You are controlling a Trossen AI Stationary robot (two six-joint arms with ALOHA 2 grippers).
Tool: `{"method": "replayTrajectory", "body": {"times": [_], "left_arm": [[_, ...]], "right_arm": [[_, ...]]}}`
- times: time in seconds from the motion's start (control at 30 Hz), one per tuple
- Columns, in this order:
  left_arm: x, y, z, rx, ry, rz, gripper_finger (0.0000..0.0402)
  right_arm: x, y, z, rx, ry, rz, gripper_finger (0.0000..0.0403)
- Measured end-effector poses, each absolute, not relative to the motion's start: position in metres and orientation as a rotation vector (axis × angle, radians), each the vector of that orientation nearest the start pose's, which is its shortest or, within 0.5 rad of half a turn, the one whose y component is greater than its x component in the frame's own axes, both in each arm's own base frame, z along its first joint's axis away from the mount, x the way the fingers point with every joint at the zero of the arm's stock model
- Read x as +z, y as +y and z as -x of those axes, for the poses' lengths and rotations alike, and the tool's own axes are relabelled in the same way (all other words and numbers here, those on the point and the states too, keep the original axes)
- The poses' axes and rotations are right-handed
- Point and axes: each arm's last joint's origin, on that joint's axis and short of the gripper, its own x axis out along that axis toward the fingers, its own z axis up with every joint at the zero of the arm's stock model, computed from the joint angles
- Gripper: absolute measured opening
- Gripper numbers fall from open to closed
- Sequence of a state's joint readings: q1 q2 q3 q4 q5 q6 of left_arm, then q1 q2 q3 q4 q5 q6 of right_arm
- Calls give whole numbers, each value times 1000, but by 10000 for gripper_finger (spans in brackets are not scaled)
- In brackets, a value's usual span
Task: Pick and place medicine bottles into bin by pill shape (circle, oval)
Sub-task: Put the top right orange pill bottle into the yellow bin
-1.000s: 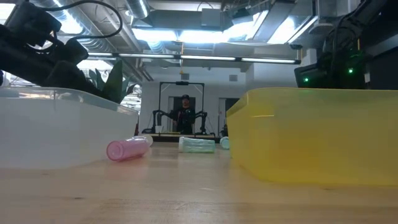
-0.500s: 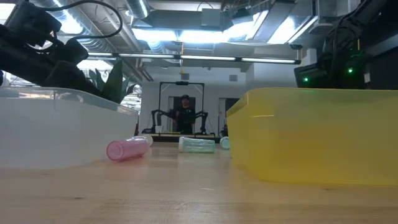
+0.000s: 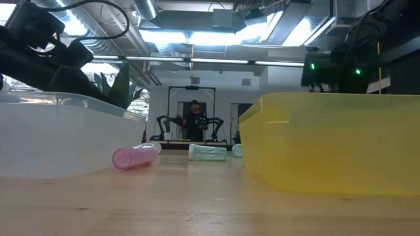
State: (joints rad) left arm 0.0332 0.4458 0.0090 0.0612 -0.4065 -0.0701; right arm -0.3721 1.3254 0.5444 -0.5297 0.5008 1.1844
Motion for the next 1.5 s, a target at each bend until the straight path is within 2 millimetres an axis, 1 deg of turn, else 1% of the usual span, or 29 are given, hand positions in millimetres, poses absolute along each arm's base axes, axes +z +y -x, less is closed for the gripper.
{"method": "replayTrajectory", "body": {"times": [0.1, 0.2, 0.33, 0.43, 0.53, 0.63, 0.7, 0.87, 1.1, 1.3, 1.5], "left_arm": [[133, 15, -116, 445, 358, -12, 190], [133, 15, -116, 446, 357, -7, 190], [133, 15, -116, 446, 357, -7, 190], [133, 15, -116, 446, 357, -6, 190], [133, 15, -116, 446, 357, -5, 190], [133, 15, -116, 447, 357, -5, 190], [133, 15, -116, 446, 357, -5, 190], [133, 15, -116, 447, 357, -5, 190], [133, 15, -116, 447, 357, -5, 190], [133, 15, -116, 446, 357, -5, 190], [133, 15, -116, 447, 357, -5, 190]], "right_arm": [[159, -82, -192, -1275, 653, -799, 179], [182, -74, -205, -1117, 615, -763, 187], [204, -58, -218, -903, 627, -716, 185], [212, -43, -229, -717, 641, -729, 182], [217, -23, -238, -511, 630, -734, 186], [220, 0, -243, -349, 637, -707, 189], [221, 14, -243, -272, 656, -670, 188], [221, 44, -240, -159, 687, -601, 187], [225, 69, -237, -59, 663, -572, 189], [229, 79, -237, -21, 606, -566, 201], [231, 80, -237, -32, 584, -568, 219]]}}
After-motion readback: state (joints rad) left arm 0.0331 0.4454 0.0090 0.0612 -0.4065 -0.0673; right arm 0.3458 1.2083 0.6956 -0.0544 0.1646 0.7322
